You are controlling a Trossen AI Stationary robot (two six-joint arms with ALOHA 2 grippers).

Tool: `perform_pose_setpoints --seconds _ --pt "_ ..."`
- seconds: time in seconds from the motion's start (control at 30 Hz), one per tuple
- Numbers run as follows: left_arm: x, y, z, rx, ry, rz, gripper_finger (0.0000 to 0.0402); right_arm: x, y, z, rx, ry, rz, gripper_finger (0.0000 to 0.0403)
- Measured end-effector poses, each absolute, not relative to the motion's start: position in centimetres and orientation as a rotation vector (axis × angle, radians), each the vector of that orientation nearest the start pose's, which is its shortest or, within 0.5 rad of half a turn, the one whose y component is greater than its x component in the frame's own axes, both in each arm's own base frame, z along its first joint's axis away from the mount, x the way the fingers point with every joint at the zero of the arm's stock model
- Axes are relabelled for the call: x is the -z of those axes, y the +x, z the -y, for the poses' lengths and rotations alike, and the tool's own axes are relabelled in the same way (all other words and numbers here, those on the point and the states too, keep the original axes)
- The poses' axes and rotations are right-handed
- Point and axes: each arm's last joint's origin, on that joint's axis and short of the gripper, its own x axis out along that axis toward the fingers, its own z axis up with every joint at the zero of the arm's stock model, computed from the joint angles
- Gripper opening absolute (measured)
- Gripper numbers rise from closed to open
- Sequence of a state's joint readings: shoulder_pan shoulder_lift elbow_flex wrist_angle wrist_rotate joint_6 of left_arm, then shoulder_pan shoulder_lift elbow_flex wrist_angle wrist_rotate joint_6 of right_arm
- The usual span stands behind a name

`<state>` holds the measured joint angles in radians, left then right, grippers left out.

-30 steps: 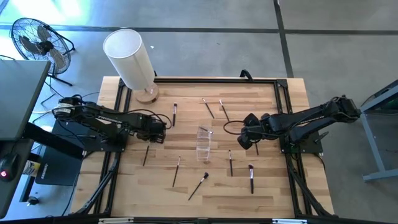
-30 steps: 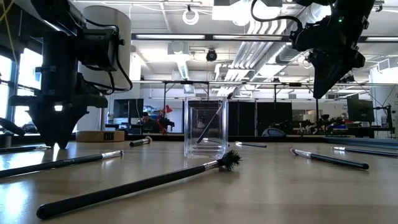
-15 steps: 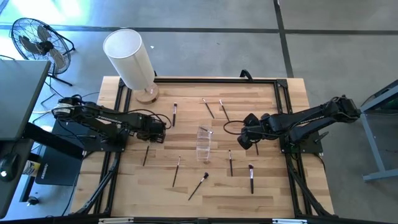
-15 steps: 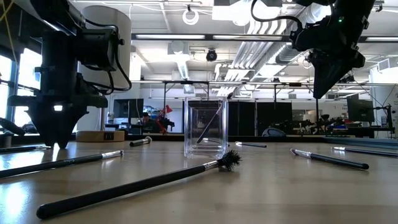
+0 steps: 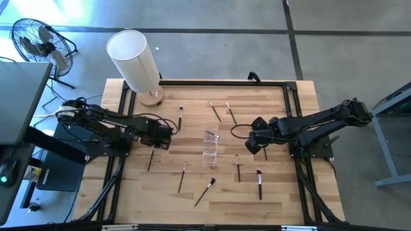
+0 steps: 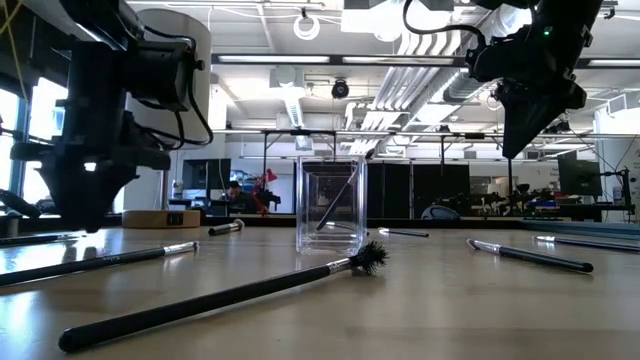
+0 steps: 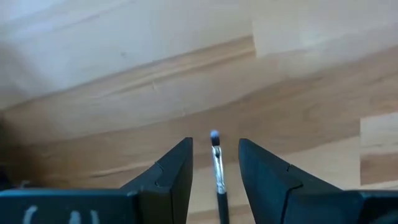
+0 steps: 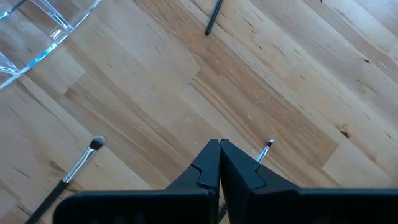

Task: Pick & Place Makeup Brushes
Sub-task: Put the eyeshadow brush into the transparent organizer

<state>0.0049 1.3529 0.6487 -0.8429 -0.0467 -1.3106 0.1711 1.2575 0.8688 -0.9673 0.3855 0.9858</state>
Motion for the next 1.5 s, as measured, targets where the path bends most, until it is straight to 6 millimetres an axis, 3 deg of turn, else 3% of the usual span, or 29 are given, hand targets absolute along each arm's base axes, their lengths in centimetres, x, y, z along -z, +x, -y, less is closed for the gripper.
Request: perform_pose_setpoints --seconds 0.63,0.77,0.93,1.23,1.33,1.5 --pt "-14.4 19.6 -0.3 -1.059 -0.973 -1.273 0.0124 -22.5 20.7 -2.5 0.78 0.467 -1.069 0.0006" --pt "-14.4 19.7 -0.3 -1.049 -0.986 -1.274 0.0092 -22.5 20.7 -2.5 0.779 0.468 -1.067 0.0002" --pt "-14.4 19.9 -0.3 -1.036 -1.004 -1.262 0.0012 -22.5 20.8 -2.5 0.778 0.469 -1.065 0.0004" --pt "-14.3 20.2 -0.2 -0.959 -0.959 -1.276 0.0003 -22.5 20.8 -3.0 0.733 0.449 -1.079 0.0002" --pt "-14.8 20.6 -0.2 -0.945 -0.983 -1.241 0.0001 -22.5 20.6 -3.7 0.698 0.42 -1.087 0.0002" --pt "-17.5 22.1 0.2 -0.888 -0.992 -1.114 0.0001 -22.5 20.2 -5.6 0.63 0.332 -1.078 0.0003"
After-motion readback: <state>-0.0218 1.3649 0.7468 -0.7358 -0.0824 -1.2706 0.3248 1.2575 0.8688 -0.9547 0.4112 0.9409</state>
